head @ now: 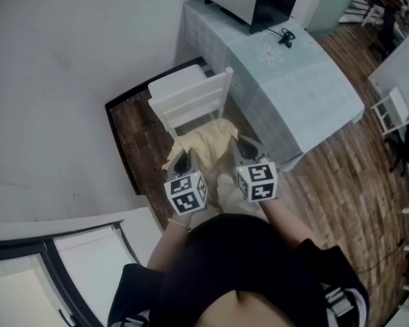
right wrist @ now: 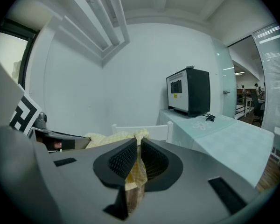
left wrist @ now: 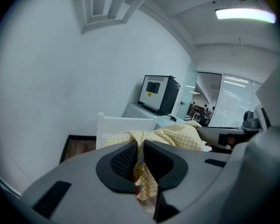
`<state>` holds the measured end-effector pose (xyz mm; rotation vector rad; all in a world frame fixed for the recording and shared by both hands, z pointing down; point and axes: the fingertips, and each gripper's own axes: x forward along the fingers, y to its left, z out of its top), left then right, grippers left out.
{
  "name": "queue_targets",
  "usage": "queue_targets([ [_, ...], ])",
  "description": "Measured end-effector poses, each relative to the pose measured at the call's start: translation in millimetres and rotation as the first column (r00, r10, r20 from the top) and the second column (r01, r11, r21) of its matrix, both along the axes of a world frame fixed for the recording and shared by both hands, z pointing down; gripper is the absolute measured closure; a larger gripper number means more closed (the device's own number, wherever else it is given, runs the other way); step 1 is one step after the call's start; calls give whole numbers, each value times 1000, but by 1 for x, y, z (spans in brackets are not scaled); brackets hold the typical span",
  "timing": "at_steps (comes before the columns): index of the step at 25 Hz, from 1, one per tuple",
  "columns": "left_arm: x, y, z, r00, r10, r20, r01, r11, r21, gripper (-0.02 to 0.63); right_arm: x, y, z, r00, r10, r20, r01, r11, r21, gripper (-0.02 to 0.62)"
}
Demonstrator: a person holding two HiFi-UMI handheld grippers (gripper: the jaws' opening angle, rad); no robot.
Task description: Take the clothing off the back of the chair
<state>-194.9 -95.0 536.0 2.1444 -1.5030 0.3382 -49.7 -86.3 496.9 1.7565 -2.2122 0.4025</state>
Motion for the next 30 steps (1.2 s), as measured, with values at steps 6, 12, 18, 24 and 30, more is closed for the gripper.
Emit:
queue_targets([
  [6,-5,5,-1,1000,9,0,-9,1000,1,568,-6,6,0,1000,5,7,-5,1000,3,557],
  [12,-12,9,1,1000,11,-2,-11,1000,-1,568,-14,11,3,1000,7,-4,-7,1000,-11,557],
  [18,-16,11,-1,1000,15,-2,-15,1000,3,568,-18,15,0,1000,-1,-6,1,1000,3,557],
  [24,-16,13,-5,1000,20,-6,-20,1000,15,568,-19,18,-5,1000,-2,0,2,1000,20,557],
  [30,-14,15,-5,1000,29,-3,-29,999,14,568,-18,23,-8,1000,0,1,0,1000,29,557],
])
